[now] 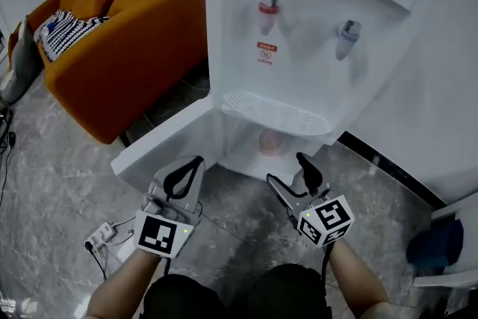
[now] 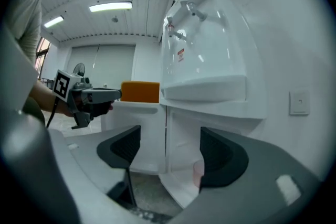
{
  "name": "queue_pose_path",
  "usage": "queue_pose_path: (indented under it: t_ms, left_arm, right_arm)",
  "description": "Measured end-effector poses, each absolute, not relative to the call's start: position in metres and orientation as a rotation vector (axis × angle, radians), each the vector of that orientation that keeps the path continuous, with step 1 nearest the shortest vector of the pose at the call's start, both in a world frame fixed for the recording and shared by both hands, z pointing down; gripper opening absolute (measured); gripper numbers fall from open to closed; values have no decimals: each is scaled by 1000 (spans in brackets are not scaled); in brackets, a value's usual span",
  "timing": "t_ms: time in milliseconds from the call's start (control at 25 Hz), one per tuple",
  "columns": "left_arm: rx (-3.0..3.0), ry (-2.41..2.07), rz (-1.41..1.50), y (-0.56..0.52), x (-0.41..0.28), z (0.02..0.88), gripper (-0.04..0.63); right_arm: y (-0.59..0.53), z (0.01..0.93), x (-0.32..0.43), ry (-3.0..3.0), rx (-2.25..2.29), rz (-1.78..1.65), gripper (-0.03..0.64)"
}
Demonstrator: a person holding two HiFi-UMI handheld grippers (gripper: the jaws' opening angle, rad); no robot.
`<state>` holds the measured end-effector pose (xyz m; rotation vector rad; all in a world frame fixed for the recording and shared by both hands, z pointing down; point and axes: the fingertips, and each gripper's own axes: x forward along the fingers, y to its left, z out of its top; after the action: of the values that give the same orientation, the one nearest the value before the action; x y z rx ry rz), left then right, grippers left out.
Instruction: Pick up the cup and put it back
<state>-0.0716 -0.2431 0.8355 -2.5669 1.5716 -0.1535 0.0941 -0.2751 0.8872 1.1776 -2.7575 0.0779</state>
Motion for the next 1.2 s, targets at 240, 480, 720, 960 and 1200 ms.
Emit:
queue_pose_path:
  t_ms: [240, 480, 720, 960, 1200]
  left_arm:
    - [-2487, 1548, -148, -265, -57, 854, 2]
    - [-2512, 1603, -93, -291, -53, 881, 3]
    - [-2468, 1648, -135, -318, -67, 912, 3]
    - [-2475, 1698, -183, -333, -77, 951, 2]
    - [-2543, 1731, -197, -335, -75, 976, 3]
  right_arm:
    - [-326, 934, 91, -2657, 1323, 81, 375]
    - [-371, 975, 88, -2558, 1476, 75, 394]
    - [-410, 1025, 96, -2395, 1653, 97, 420]
    - [-440, 1072, 100, -2298, 1736, 241, 450]
    - [-452, 1104, 104, -2226, 1739, 308, 453]
